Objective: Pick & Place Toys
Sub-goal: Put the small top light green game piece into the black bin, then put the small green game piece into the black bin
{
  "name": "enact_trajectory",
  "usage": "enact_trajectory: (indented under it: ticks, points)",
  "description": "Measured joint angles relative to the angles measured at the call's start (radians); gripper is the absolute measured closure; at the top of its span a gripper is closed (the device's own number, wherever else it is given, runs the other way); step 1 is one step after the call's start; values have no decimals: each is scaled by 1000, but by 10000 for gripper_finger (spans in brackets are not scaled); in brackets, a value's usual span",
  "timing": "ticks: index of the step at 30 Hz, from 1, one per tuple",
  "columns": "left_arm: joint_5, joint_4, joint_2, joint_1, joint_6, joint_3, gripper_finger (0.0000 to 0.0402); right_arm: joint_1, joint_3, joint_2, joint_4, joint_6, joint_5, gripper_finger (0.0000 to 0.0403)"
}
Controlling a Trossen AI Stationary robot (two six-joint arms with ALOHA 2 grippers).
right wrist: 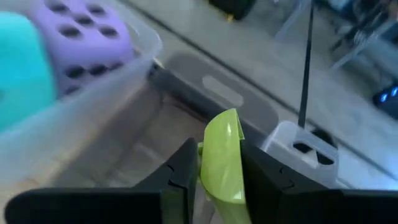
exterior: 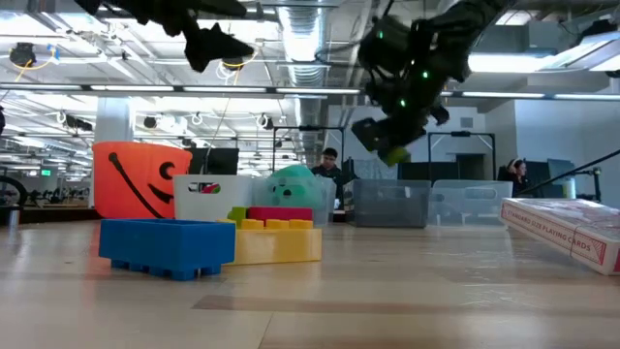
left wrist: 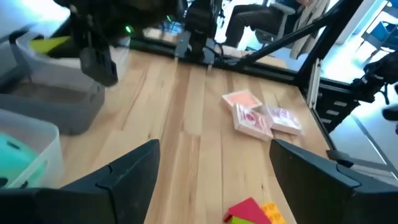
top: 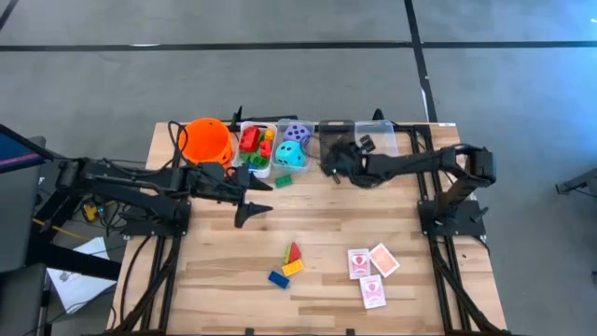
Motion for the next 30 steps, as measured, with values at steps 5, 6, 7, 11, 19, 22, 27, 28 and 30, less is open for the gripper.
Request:
enact_trajectory:
  ticks: [5, 6, 7, 11, 19, 22, 27, 28, 30]
  points:
    - [0, 6, 8, 0, -5, -24, 105, -74, 0, 0, 5, -70, -139, 247]
    - [0, 7, 8, 0, -5, -30, 105, -77, 0, 0, 19, -88, -154, 225]
    - [0, 12, 8, 0, -5, -34, 105, -77, 0, 0, 32, -102, -158, 201]
    - [0, 51, 6, 0, -5, -55, 105, -65, 0, 0, 42, -129, -162, 115]
    - [1, 119, 15, 0, 0, -111, 105, 158, 0, 0, 48, -251, -113, 44]
    - [1, 157, 35, -2, 3, -154, 105, 304, 0, 0, 51, -255, -85, 46]
    - [-52, 239, 156, -36, 109, -212, 105, 526, 0, 0, 100, -158, -13, 61]
    - [-96, 267, 193, -46, 128, -220, 105, 560, 0, 0, 108, -133, -3, 65]
    - [-189, 315, 279, -65, 153, -232, 105, 619, 0, 0, 116, -89, 25, 71]
